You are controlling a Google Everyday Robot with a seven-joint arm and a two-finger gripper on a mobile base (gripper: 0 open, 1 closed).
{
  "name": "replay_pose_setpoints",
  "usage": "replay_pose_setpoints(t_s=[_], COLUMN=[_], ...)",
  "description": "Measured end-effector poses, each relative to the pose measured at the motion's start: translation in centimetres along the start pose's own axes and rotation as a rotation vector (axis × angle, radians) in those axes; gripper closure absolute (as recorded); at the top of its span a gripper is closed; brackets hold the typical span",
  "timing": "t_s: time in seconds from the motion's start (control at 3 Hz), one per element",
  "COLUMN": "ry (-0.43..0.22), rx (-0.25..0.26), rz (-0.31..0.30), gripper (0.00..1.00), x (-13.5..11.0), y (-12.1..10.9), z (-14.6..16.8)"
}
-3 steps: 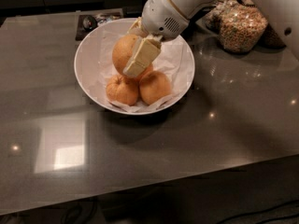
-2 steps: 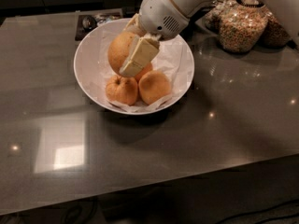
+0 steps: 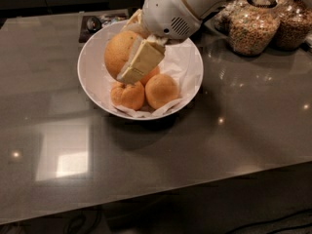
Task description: Pick orange from white bowl
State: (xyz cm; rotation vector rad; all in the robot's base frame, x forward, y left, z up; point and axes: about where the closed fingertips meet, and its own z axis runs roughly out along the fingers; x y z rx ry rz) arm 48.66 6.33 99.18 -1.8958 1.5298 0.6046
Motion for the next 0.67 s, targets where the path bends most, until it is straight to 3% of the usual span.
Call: replay_pose_setpoints(t_s=[0.33,0.67], ry=[-0.030,-0.030], rx=[0.043,0.044], rz=[0.003,0.003], gripper=[1.00,1.00], x=[-1.92,-1.93], y=[2.30,2.32], z=[-1.42,-1.46])
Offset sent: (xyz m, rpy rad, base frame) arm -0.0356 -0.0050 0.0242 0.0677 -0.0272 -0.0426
